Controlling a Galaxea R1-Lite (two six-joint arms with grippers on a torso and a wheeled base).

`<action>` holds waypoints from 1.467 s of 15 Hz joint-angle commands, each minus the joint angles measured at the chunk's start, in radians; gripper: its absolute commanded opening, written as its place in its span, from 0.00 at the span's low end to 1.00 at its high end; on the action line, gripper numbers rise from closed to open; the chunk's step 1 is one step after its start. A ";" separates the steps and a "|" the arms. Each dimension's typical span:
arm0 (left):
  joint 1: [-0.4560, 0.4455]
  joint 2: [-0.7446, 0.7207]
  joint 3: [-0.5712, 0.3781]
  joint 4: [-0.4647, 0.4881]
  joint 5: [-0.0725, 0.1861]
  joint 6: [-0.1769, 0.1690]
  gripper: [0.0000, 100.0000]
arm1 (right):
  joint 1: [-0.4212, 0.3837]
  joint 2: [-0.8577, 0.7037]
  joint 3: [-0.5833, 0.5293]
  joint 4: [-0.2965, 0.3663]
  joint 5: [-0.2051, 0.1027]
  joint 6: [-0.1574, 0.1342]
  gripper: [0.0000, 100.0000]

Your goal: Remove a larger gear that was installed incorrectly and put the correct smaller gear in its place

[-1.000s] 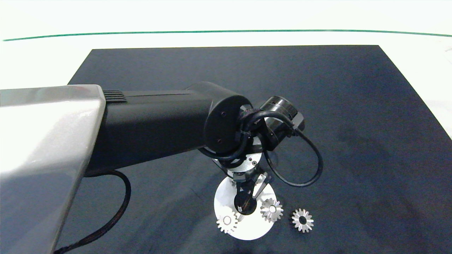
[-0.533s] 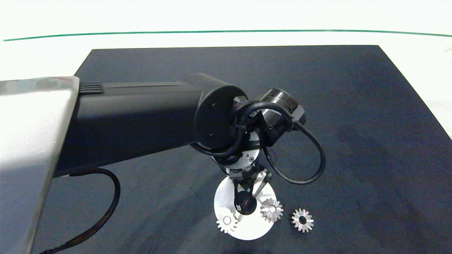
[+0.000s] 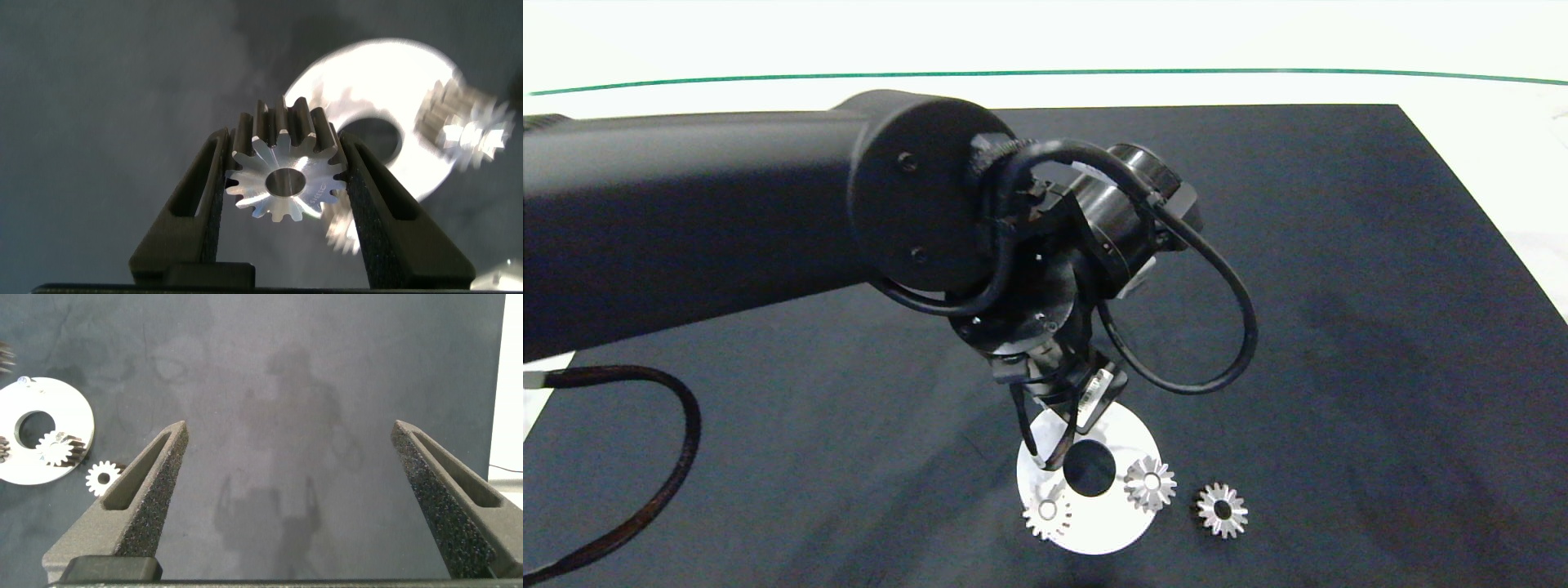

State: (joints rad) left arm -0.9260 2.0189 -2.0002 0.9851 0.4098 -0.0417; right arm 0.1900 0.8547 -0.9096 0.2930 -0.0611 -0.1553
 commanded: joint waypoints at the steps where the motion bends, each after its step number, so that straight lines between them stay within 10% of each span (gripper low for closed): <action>1: 0.065 -0.098 0.000 0.099 0.003 -0.003 0.49 | 0.000 0.007 -0.005 0.002 0.000 -0.001 1.00; 4: 0.165 -0.155 0.000 0.181 0.003 -0.021 0.49 | 0.000 0.009 -0.014 0.000 0.000 0.000 1.00; 10: 0.225 -0.213 0.041 0.113 0.024 -0.167 0.49 | 0.000 0.015 -0.012 -0.002 0.001 0.002 1.00; 14: 0.217 -0.223 0.255 -0.068 0.067 -0.165 0.49 | 0.000 0.015 -0.012 -0.002 0.003 0.002 1.00; 22: 0.217 -0.235 0.345 -0.140 0.066 -0.168 0.49 | 0.000 0.017 -0.012 -0.002 0.003 0.002 1.00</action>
State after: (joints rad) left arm -0.7111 1.7934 -1.6583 0.8404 0.4732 -0.2087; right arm 0.1900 0.8702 -0.9217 0.2896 -0.0577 -0.1519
